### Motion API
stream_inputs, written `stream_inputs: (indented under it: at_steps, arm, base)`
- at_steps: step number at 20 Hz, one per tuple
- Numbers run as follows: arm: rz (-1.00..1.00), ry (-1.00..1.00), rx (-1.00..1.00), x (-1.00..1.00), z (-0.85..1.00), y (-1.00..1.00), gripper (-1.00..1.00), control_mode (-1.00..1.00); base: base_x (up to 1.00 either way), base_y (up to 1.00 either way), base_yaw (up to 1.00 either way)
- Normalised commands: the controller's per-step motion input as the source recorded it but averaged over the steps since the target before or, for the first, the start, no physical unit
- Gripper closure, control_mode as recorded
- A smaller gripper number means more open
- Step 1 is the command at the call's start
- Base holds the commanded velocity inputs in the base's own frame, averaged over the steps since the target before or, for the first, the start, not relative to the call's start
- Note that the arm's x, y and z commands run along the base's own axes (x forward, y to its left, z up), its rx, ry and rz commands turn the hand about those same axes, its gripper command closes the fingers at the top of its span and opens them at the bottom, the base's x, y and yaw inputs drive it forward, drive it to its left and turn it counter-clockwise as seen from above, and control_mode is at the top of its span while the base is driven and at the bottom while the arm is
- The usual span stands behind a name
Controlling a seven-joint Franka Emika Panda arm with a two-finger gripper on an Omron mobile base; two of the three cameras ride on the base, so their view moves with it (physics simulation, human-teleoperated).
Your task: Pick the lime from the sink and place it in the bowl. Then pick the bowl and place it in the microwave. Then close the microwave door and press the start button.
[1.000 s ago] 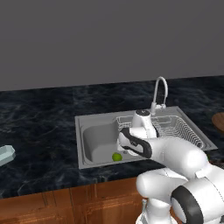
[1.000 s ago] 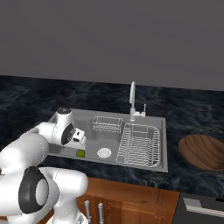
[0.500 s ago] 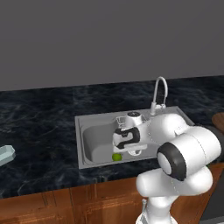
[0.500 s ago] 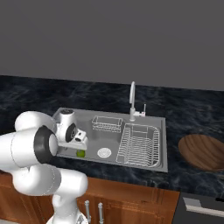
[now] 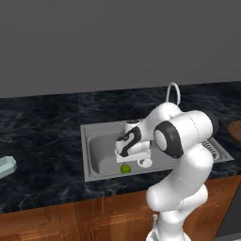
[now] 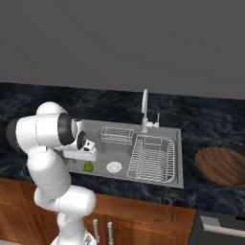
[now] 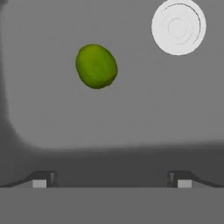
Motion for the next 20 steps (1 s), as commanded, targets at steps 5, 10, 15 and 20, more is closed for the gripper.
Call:
stream_inputs:
  at_steps: [5, 10, 15, 20]
  arm:
    - [0.00, 0.00, 0.00, 0.12, -0.64, 0.00, -1.00, -1.00]
    - [0.00, 0.00, 0.00, 0.09, -0.51, 0.00, -1.00, -1.00]
    - [0.00, 0.00, 0.00, 0.37, -0.27, 0.00, -1.00, -1.00]
    - [0.00, 0.00, 0.00, 0.48, -0.26, 0.00, -1.00, -1.00]
  base:
    - [0.00, 0.00, 0.00]
    - [0.00, 0.00, 0.00]
    - [0.00, 0.00, 0.00]
    - [0.00, 0.00, 0.00]
